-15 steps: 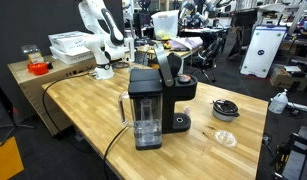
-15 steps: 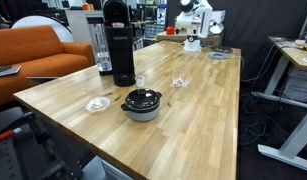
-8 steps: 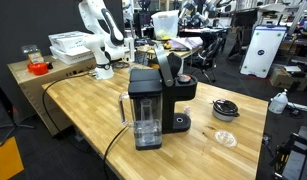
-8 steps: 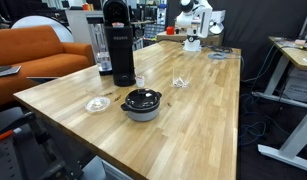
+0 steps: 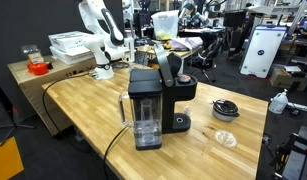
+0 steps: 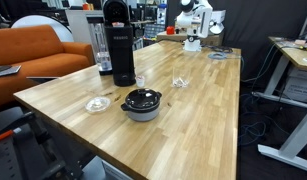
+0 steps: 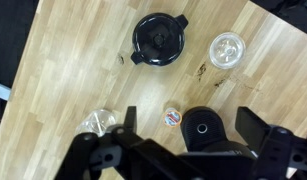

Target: Remove the capsule coffee from the coffee maker and place it on the table

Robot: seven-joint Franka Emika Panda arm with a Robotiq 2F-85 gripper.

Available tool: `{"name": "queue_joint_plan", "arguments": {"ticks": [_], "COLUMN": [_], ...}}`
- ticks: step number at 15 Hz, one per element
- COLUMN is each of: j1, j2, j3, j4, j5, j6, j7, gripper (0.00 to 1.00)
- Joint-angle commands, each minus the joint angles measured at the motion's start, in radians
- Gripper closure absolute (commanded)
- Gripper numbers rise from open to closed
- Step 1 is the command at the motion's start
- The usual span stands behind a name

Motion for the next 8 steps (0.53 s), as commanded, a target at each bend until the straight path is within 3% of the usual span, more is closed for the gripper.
{"name": "queue_joint_plan", "arguments": {"ticks": [1, 3, 4, 8], "j1": [-0.002, -0.001, -0.006, -0.008], "j2": [0.073, 0.115, 0.075, 0.086], "j3": [0.046, 0.067, 0.071, 0.076], "j4": [0.094, 0.147, 0.097, 0.106], "j5": [-0.03, -0.001, -0.008, -0.008], "j6": [0.015, 0.012, 0.014, 0.014], "j7": [-0.006, -0.024, 0.0, 0.002], "gripper": [0.0, 0.0, 0.0, 0.0]}}
